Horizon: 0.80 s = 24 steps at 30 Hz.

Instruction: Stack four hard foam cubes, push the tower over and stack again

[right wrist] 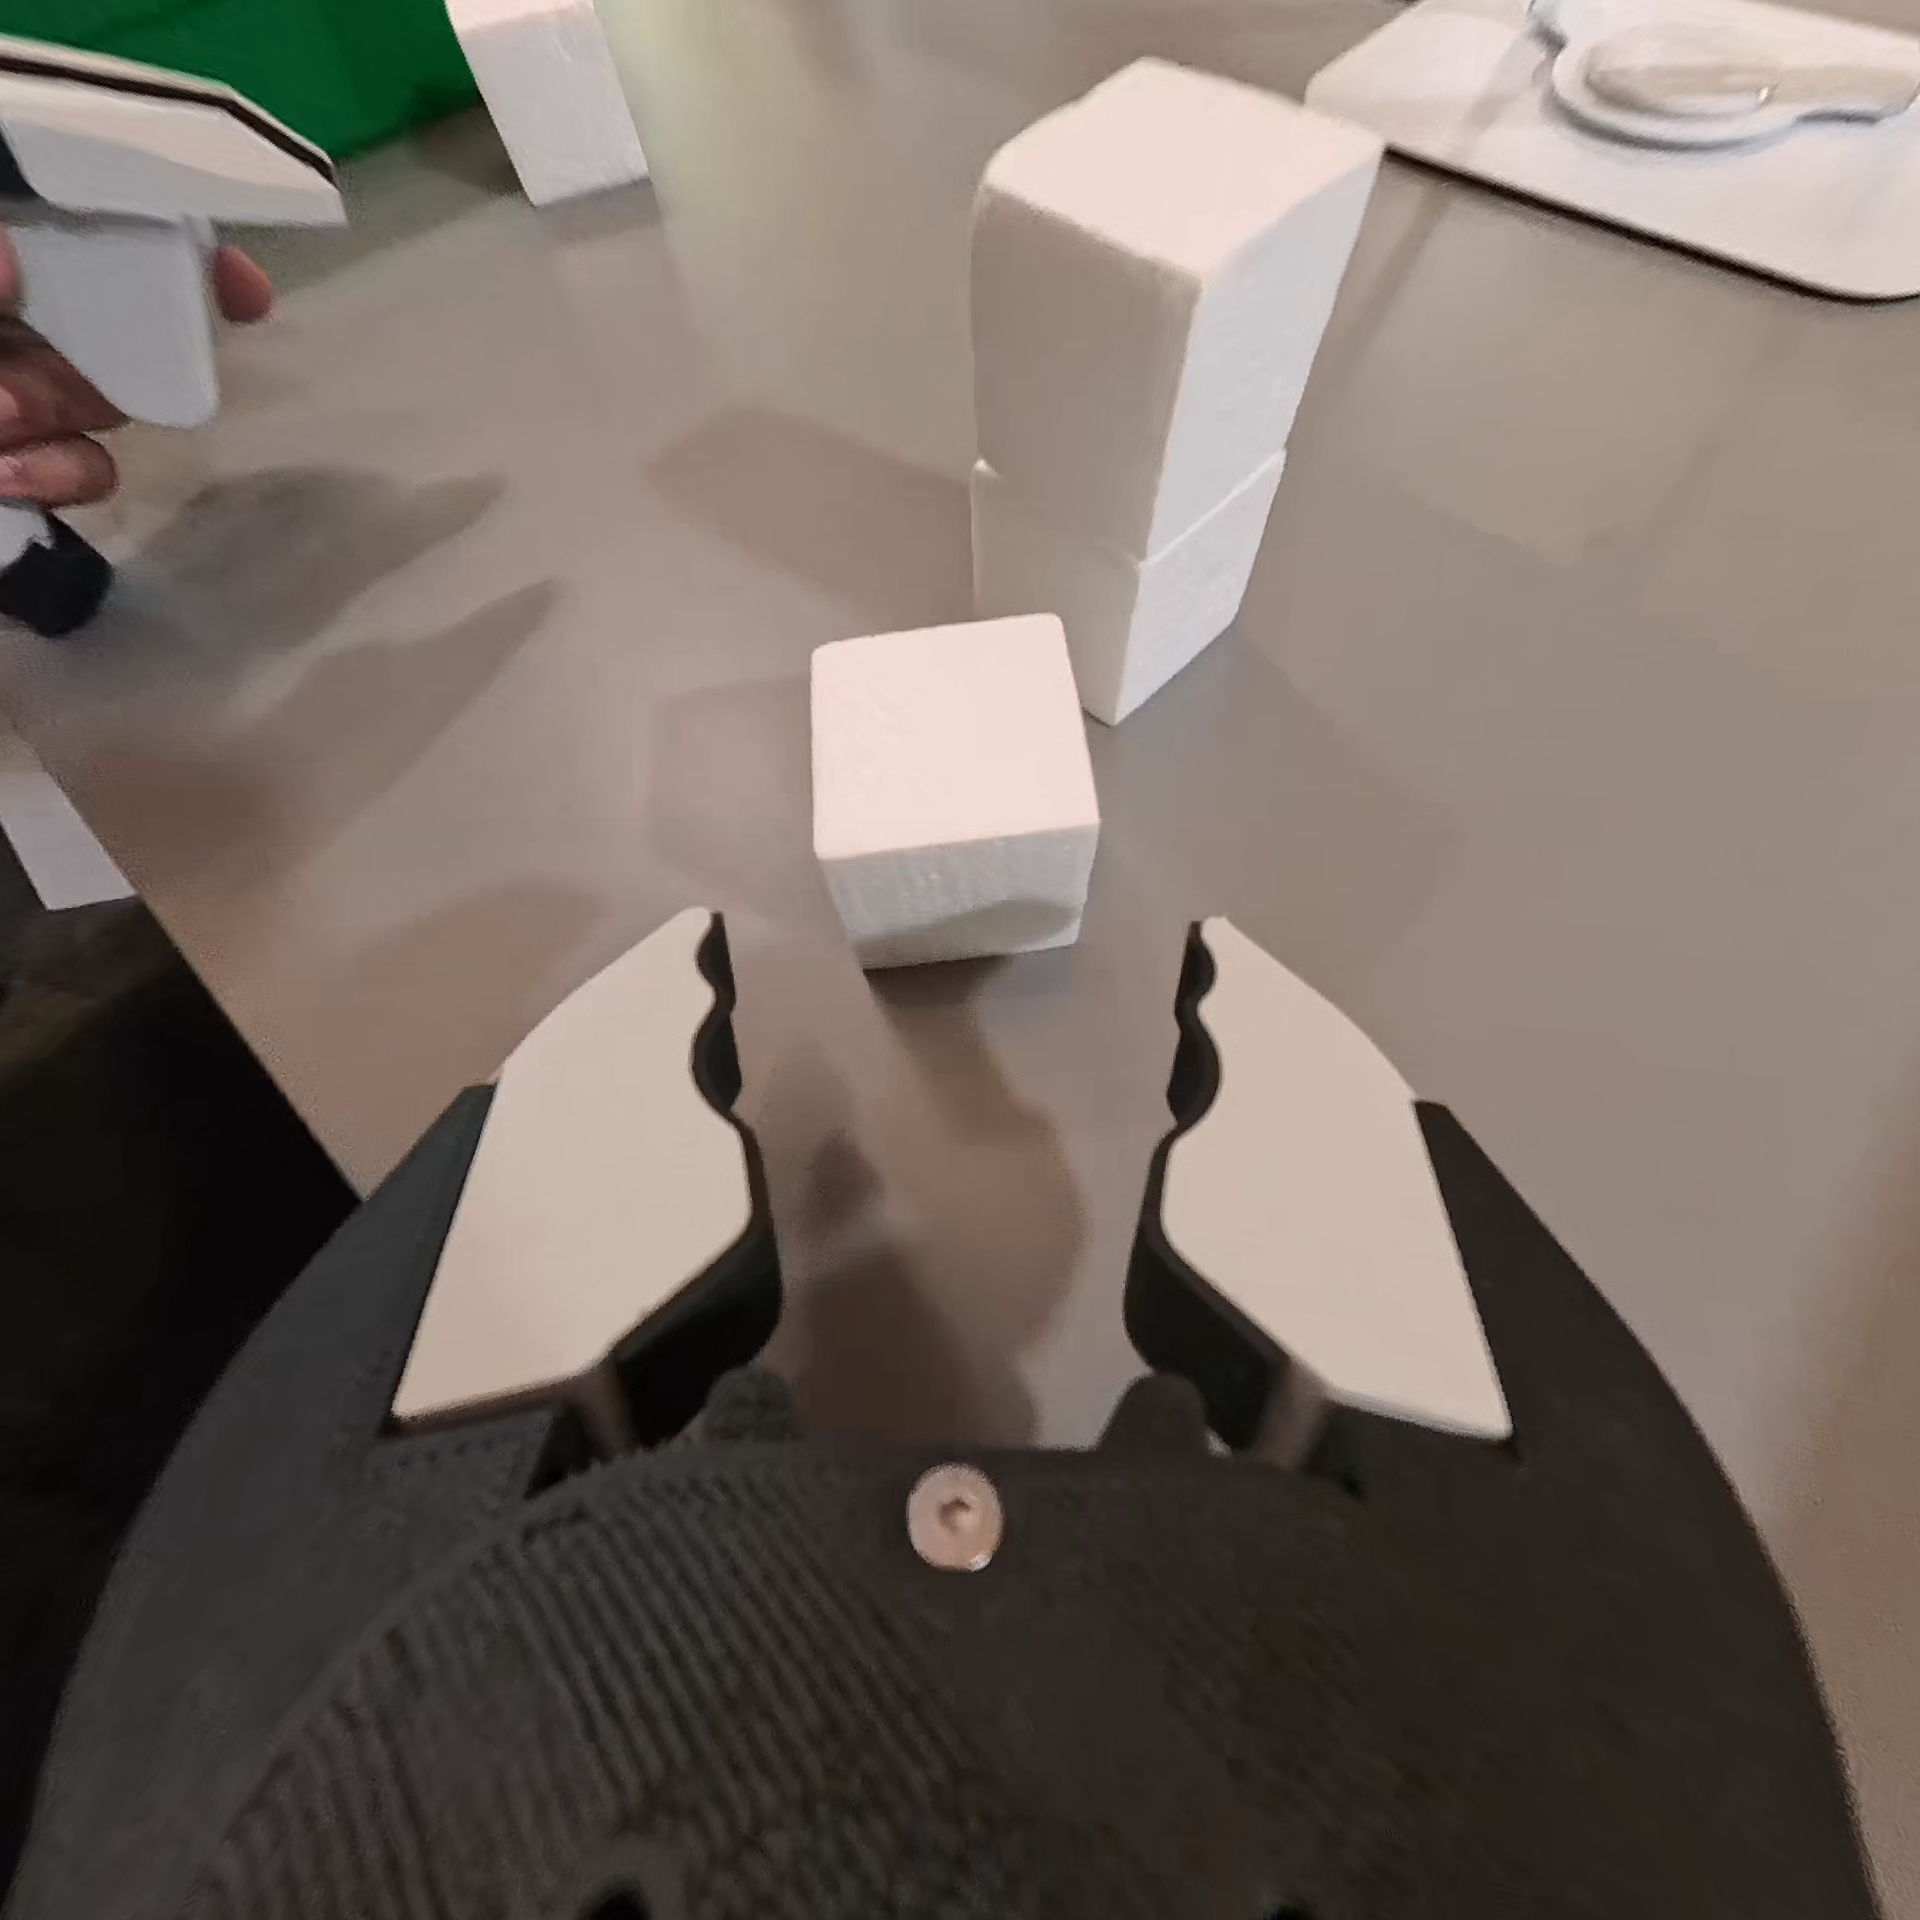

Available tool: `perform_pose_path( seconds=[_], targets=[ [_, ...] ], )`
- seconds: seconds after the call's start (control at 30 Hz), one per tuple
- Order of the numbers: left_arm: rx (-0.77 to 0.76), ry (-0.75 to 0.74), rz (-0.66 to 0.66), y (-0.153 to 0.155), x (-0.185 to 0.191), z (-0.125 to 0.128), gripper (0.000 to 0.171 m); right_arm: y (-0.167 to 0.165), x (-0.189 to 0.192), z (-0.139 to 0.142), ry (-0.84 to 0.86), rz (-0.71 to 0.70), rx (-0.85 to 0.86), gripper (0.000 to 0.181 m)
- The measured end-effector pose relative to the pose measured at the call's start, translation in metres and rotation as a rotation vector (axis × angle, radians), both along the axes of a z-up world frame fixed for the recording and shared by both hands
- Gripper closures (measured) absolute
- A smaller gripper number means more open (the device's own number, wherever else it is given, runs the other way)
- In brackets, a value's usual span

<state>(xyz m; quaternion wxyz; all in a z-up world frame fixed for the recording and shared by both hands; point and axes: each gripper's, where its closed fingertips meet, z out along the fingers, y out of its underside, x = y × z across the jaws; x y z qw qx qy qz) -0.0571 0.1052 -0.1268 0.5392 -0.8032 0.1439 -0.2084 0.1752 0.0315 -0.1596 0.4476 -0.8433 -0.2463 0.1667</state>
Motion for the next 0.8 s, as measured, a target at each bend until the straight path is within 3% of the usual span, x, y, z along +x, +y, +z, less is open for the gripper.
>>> perform_pose_path(
  seconds=[0.6,0.8],
  targets=[
    [-0.009,-0.005,0.0,0.0,0.0,-0.001,0.129,0.006,-0.012,-0.005,-0.028,-0.005,-0.02,0.108],
    [-0.009,-0.006,-0.001,0.0,0.0,-0.001,0.129,0.011,-0.011,-0.004,-0.062,-0.027,0.01,0.128]
  ],
)
